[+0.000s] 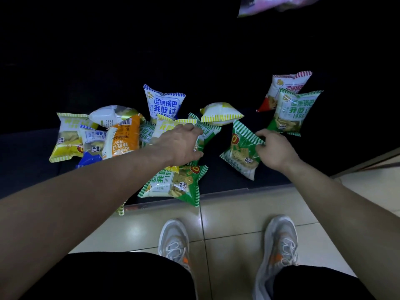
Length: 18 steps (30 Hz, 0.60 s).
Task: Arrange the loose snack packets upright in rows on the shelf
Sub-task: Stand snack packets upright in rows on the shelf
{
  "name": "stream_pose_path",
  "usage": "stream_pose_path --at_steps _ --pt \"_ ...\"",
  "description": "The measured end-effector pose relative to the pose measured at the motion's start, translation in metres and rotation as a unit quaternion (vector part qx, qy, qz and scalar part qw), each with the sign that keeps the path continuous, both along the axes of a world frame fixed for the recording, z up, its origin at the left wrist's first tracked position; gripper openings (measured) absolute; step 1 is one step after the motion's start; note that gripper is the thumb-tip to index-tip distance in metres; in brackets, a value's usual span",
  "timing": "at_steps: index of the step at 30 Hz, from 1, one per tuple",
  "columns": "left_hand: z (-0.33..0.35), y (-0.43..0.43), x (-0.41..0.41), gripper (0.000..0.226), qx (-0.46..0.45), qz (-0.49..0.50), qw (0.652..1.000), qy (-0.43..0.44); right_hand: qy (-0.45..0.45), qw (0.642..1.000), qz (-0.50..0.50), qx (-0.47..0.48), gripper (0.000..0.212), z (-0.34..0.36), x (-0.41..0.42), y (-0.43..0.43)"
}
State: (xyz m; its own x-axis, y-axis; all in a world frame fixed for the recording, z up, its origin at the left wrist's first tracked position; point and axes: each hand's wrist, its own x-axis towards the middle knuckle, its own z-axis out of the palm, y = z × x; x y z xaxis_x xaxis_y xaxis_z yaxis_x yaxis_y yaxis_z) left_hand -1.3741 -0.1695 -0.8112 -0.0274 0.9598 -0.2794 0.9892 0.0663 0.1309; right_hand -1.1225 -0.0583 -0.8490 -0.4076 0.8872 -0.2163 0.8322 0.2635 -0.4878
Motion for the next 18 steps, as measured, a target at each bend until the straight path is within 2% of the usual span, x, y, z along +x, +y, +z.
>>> stream_pose_path --at_steps 2,6,9,12,15,16,18 --pt "-0.001 0.002 0.001 0.072 -0.001 -0.003 1.000 -0.001 -0.043 0.999 0.012 0.026 0.052 0.001 -0.005 0.001" --pt "-0.006 0.007 0.003 0.072 -0.008 -0.011 1.000 -0.007 -0.113 0.994 0.010 -0.004 0.086 0.002 -0.013 0.005" --pt "-0.010 0.009 0.003 0.073 -0.011 -0.015 1.000 -0.008 -0.135 0.991 0.008 0.004 0.089 -0.003 -0.011 0.007" --pt "-0.011 0.010 0.003 0.075 -0.010 -0.014 1.000 -0.009 -0.103 0.994 0.034 0.003 0.087 0.000 -0.006 0.012" --pt "-0.007 0.011 0.001 0.082 -0.001 0.009 0.998 -0.055 -0.026 0.996 0.074 -0.030 0.064 0.023 -0.001 0.019" --pt "-0.004 0.011 0.002 0.086 0.003 0.022 0.996 -0.085 -0.009 0.995 0.087 -0.040 0.063 0.034 0.001 0.022" --pt "0.003 0.011 0.005 0.096 0.006 0.048 0.987 -0.156 0.012 0.992 0.110 -0.054 0.082 0.059 0.005 0.025"
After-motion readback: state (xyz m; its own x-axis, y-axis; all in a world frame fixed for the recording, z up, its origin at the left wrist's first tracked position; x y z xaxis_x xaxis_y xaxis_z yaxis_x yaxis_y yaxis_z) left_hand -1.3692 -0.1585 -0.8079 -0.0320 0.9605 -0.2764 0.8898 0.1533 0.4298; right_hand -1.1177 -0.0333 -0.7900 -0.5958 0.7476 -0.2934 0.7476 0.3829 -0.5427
